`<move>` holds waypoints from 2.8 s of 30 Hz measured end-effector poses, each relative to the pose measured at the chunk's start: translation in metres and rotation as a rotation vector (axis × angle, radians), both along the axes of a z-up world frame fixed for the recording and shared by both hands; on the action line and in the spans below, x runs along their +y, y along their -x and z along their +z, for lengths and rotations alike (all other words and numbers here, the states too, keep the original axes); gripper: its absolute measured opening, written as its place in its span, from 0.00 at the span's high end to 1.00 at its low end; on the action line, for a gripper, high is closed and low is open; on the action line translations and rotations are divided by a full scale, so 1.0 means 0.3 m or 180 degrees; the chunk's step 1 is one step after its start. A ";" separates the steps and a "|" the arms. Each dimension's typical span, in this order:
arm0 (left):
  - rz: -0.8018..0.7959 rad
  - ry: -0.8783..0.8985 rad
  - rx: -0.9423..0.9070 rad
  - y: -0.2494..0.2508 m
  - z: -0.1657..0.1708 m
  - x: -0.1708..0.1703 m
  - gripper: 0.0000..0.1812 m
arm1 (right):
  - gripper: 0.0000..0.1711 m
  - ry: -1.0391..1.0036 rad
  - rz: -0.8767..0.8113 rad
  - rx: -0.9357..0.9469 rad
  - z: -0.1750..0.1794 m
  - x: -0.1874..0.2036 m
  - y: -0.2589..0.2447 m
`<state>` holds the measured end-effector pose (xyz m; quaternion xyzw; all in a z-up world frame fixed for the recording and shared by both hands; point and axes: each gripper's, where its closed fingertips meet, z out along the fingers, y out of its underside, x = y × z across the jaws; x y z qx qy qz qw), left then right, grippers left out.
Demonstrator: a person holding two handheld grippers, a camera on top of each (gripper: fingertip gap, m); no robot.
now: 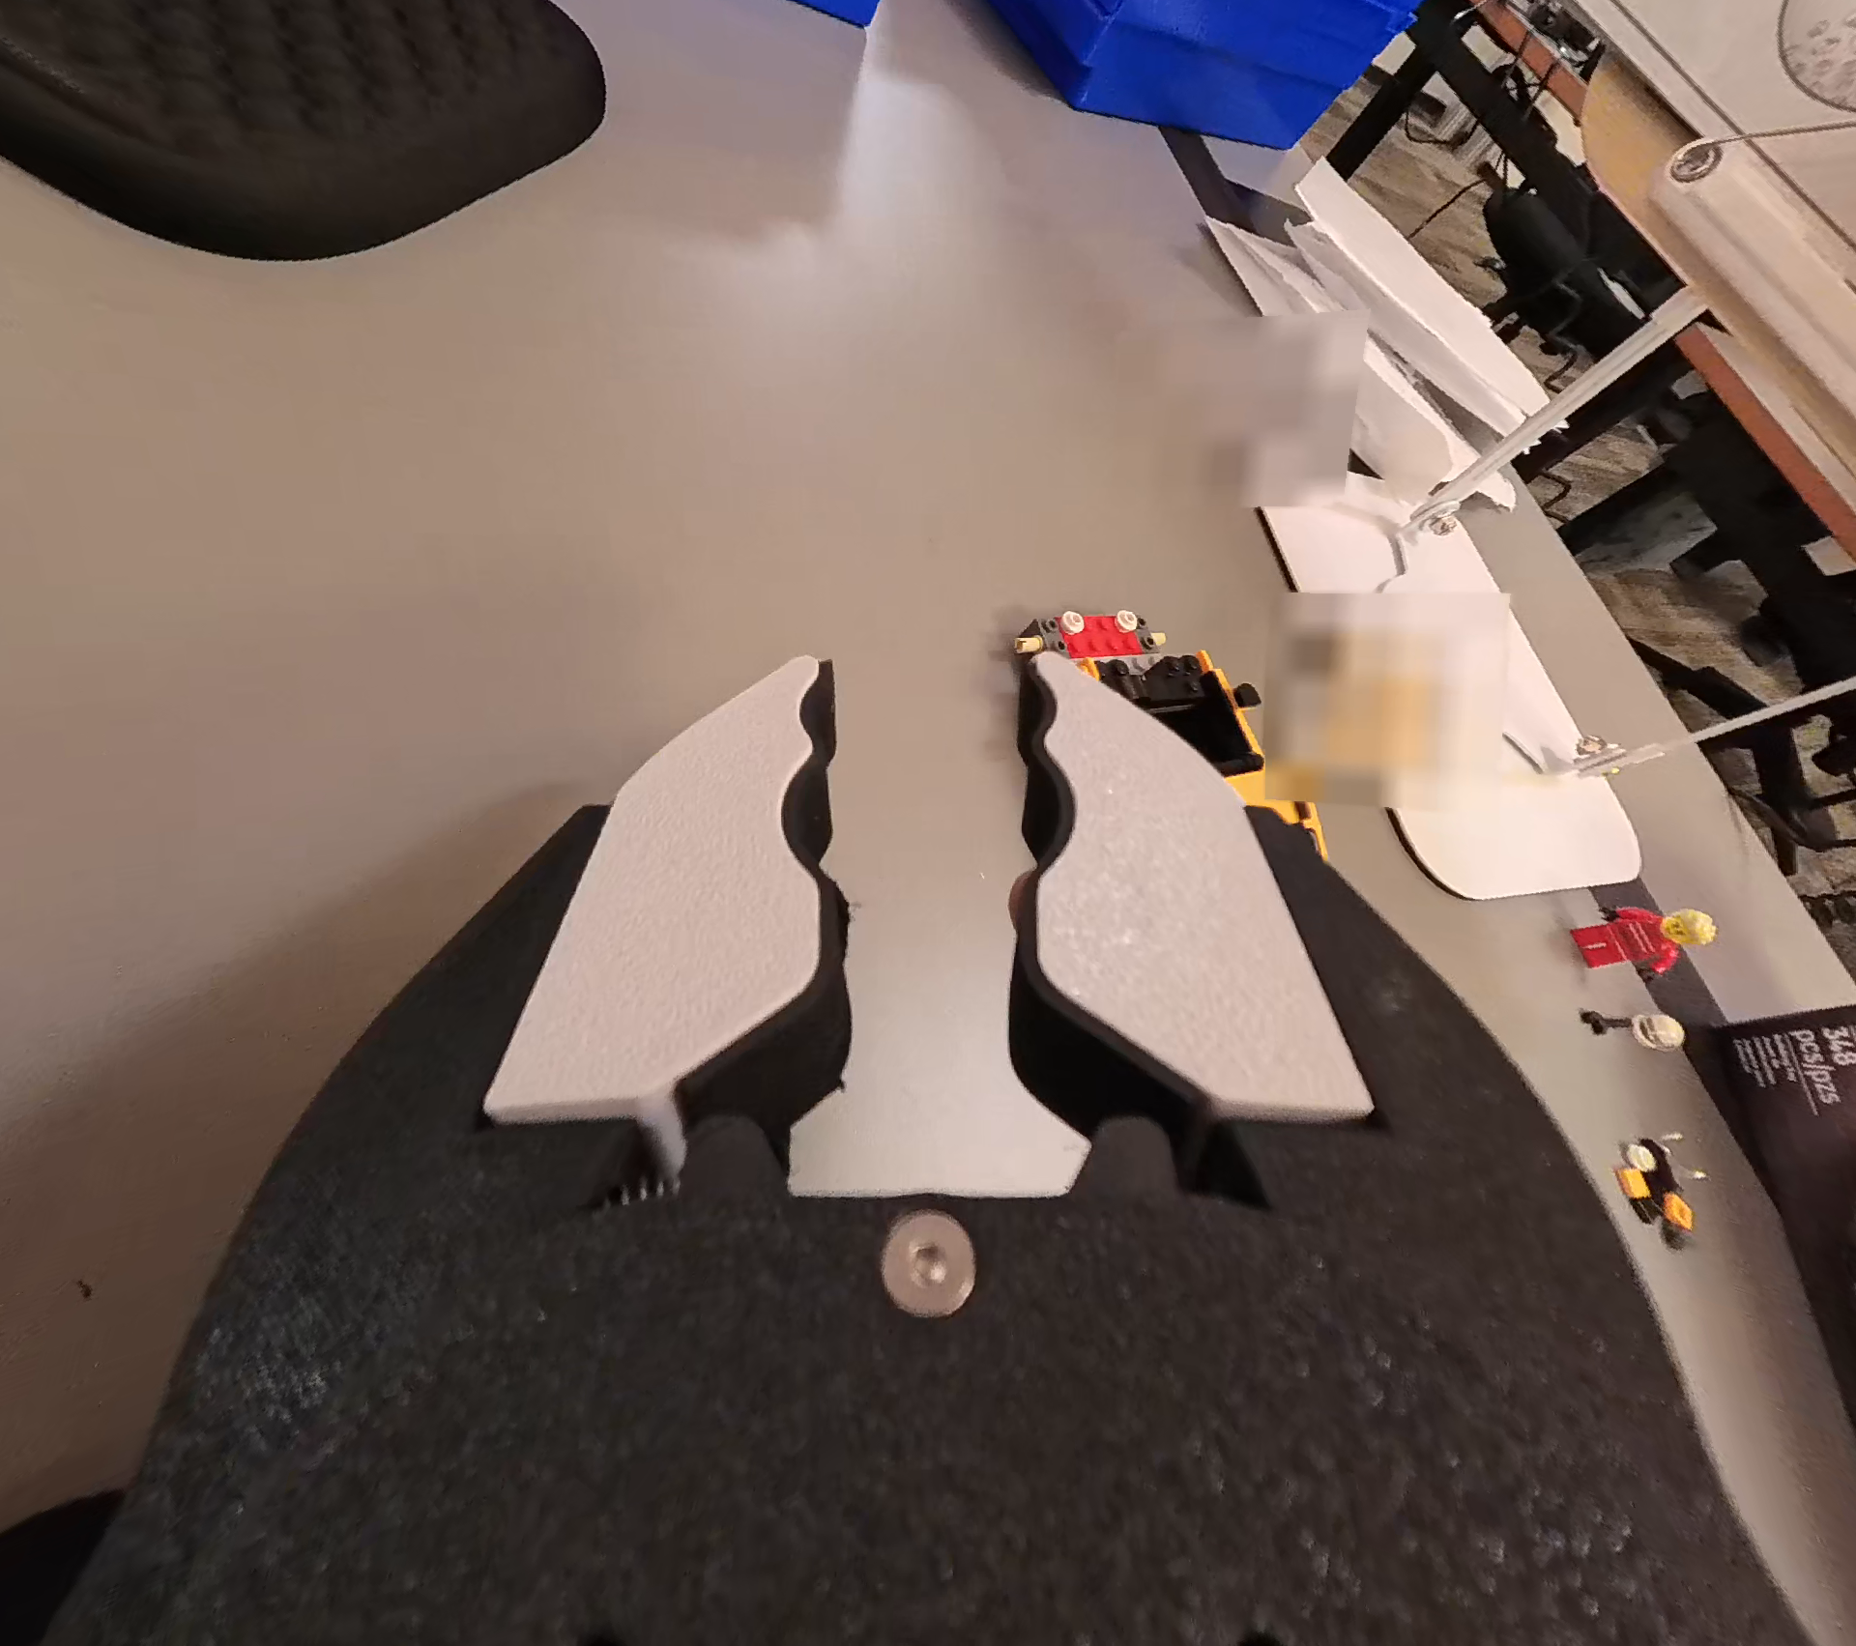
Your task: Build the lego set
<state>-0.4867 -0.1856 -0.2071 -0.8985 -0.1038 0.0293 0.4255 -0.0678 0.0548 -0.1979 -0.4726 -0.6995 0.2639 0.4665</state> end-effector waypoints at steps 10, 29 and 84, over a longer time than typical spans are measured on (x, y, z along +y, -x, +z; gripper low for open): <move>-0.0389 -0.0321 -0.0136 -0.097 0.172 -0.089 0.79 | 0.80 0.0013 -0.0012 -0.0028 -0.012 0.004 0.002; -0.1423 0.1176 0.0898 -0.452 -0.086 0.205 0.87 | 0.80 0.0166 -0.0491 0.0133 0.025 0.126 -0.103; -0.1513 0.1984 0.2242 -0.385 -0.127 0.590 0.86 | 0.80 0.0173 -0.0659 0.0165 0.021 0.161 -0.161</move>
